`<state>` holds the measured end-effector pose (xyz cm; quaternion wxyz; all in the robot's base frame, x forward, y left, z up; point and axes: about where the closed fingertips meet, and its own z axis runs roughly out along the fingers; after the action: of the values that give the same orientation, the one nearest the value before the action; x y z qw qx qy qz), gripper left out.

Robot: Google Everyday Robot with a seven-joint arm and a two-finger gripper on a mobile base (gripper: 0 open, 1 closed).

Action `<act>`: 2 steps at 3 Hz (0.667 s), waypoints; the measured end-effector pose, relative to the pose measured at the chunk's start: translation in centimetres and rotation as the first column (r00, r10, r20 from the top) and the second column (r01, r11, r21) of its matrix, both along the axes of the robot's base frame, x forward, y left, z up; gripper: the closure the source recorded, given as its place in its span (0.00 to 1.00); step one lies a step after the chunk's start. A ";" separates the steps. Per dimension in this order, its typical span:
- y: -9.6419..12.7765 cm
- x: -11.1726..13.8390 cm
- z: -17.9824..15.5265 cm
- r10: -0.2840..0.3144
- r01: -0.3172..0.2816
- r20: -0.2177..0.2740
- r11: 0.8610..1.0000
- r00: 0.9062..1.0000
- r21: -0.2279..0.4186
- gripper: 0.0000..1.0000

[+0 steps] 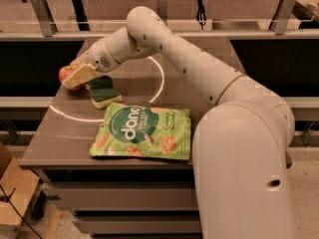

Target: Pick apple

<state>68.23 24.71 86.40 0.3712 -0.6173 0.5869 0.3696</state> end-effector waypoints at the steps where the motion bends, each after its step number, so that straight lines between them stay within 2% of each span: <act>1: -0.6 -0.2 2.5 0.005 -0.006 0.025 0.999 1.000 0.045 0.88; 2: -2.0 -0.6 6.7 0.011 -0.020 0.082 0.993 0.997 0.114 1.00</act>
Offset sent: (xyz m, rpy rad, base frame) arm -0.0099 -0.0458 0.1272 0.2080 -0.1609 0.0183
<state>67.62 22.70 93.12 0.4266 -0.6140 0.5444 0.3804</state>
